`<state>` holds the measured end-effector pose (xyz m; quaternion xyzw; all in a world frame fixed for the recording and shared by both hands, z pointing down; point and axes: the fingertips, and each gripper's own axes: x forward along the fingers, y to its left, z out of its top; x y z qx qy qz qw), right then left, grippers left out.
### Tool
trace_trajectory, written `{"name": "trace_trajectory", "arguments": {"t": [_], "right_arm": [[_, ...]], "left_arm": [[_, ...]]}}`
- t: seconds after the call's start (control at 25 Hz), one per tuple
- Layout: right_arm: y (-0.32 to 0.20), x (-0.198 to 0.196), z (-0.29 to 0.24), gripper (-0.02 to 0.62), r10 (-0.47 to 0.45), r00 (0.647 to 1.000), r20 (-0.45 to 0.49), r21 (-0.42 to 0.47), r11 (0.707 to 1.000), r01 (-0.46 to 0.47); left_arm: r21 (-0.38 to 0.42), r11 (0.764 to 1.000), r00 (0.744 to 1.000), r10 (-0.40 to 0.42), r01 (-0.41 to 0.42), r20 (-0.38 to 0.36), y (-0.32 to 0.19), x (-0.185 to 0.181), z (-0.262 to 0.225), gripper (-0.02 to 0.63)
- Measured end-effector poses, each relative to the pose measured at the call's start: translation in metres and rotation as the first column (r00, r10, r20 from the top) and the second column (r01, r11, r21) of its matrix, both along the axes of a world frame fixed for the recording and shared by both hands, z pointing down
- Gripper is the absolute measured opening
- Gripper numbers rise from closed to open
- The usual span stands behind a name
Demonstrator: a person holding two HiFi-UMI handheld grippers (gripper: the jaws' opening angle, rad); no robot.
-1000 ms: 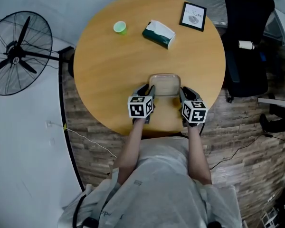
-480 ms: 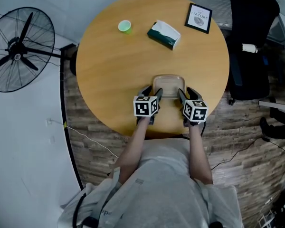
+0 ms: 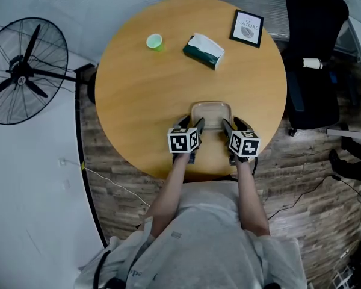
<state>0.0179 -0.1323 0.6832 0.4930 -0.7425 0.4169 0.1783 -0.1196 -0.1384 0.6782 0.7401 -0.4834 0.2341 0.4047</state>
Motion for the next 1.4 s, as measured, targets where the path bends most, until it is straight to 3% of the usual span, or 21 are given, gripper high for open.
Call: {"name": "trace_trajectory", "arguments": {"t": [0.28, 0.6, 0.92, 1.28, 1.4], "right_arm": [[0.004, -0.009, -0.001, 0.218, -0.039, 0.999, -0.019, 0.005, 0.999, 0.039], [0.005, -0.014, -0.002, 0.222, -0.133, 0.977, -0.167, 0.016, 0.990, 0.137], [0.002, -0.011, -0.002, 0.225, -0.133, 0.966, -0.222, 0.030, 0.989, 0.143], [-0.002, -0.025, -0.005, 0.215, -0.175, 0.906, -0.386, 0.043, 0.977, 0.208], [-0.002, -0.026, -0.007, 0.213, -0.187, 0.897, -0.400, 0.038, 0.975, 0.220]], "left_arm": [[-0.009, 1.000, 1.000, 0.027, -0.027, -0.006, 0.004, 0.007, 0.001, 0.250], [-0.003, 0.999, 0.999, 0.046, -0.045, 0.021, 0.006, 0.005, -0.004, 0.250], [0.003, 0.999, 0.998, 0.039, -0.039, 0.042, 0.004, 0.008, -0.006, 0.250], [-0.033, 0.999, 0.992, 0.000, 0.004, 0.129, 0.002, 0.006, 0.005, 0.249], [-0.047, 0.999, 0.989, 0.019, -0.012, 0.145, 0.002, 0.007, 0.003, 0.248]]}}
